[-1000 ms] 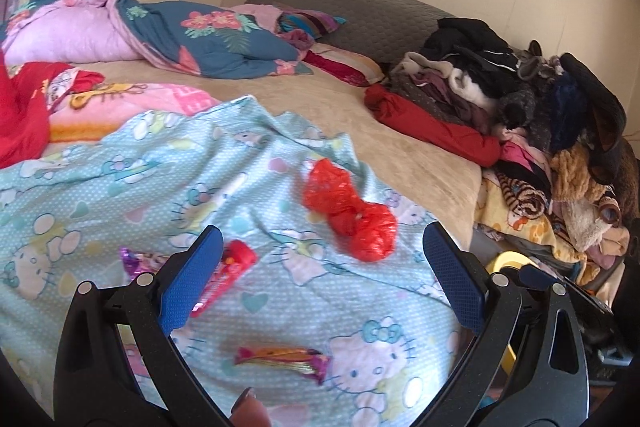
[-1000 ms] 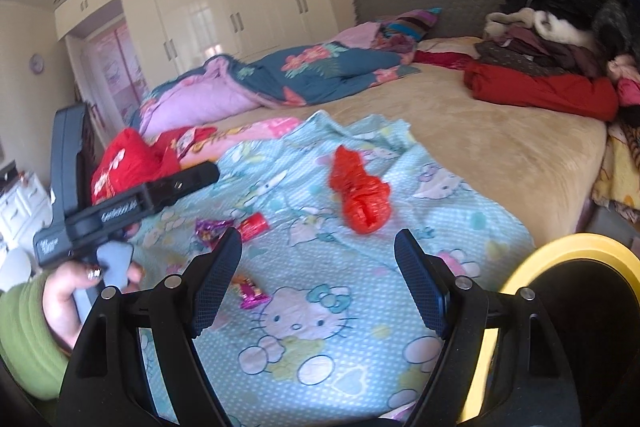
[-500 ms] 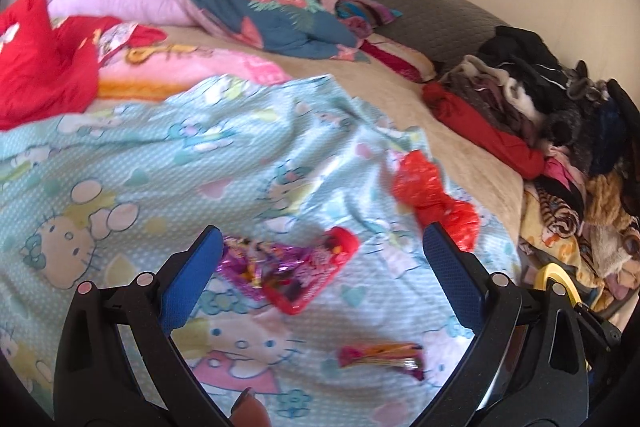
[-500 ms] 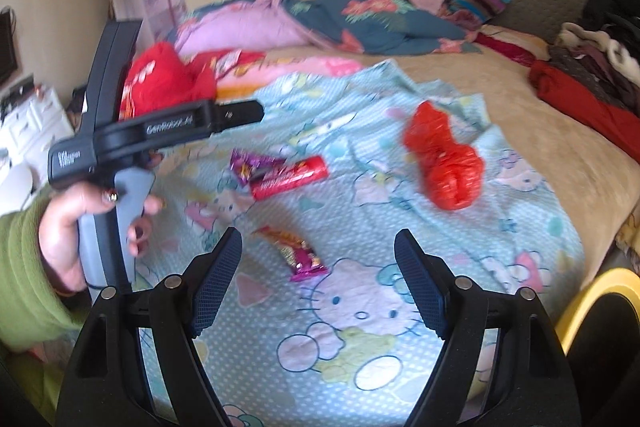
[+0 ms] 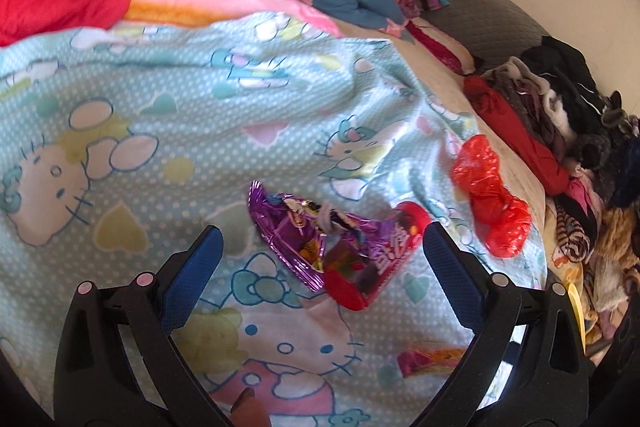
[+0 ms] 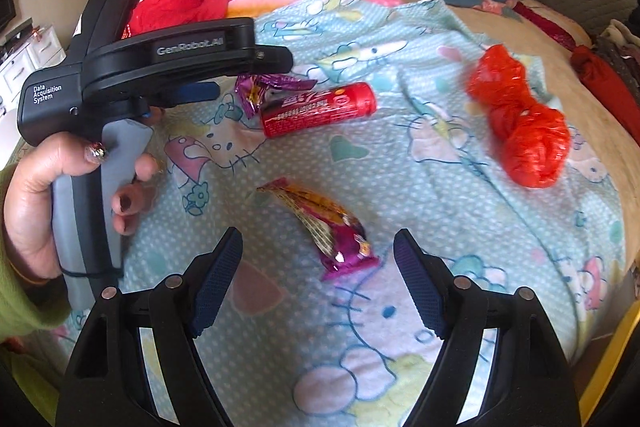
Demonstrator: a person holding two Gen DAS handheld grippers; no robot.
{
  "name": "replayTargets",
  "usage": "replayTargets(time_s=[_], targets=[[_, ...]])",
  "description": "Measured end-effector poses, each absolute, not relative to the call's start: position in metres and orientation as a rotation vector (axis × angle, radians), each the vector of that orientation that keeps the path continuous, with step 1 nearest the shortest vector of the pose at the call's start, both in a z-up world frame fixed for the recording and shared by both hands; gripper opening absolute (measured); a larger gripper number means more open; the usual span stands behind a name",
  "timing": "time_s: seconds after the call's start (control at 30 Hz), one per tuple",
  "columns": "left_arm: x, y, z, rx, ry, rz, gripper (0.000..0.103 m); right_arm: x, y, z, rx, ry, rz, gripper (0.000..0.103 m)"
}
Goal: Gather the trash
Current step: 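Reach toward the purple wrapper with the left tool while the right tool approaches the gold wrapper, then grasp the purple wrapper with the left tool while the right tool grasps the gold wrapper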
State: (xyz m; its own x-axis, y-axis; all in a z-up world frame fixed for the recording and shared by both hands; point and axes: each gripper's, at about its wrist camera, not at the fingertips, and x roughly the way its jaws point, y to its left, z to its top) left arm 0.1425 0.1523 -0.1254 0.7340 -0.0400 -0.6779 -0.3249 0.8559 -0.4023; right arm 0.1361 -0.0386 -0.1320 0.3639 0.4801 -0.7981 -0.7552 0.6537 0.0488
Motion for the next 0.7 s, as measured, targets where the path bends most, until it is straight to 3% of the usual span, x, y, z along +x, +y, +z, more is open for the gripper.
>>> replayTargets(time_s=[0.1, 0.17, 0.27, 0.7], targets=[[0.146, 0.156, -0.133, -0.559, 0.749, 0.179, 0.087, 0.14, -0.03, -0.139, -0.366, 0.903, 0.816, 0.065], [0.147, 0.156, -0.136, -0.564, 0.753, 0.186, 0.079, 0.144, -0.026, -0.145, -0.368, 0.912, 0.805, 0.045], [0.149, 0.157, -0.137, -0.564, 0.751, 0.191, 0.063, 0.149, -0.03, -0.145, -0.331, 0.915, 0.798, 0.024], [0.147, 0.159, -0.127, -0.57, 0.741, 0.168, 0.036, 0.148, -0.072, -0.118, -0.134, 0.876, 0.792, 0.023]])
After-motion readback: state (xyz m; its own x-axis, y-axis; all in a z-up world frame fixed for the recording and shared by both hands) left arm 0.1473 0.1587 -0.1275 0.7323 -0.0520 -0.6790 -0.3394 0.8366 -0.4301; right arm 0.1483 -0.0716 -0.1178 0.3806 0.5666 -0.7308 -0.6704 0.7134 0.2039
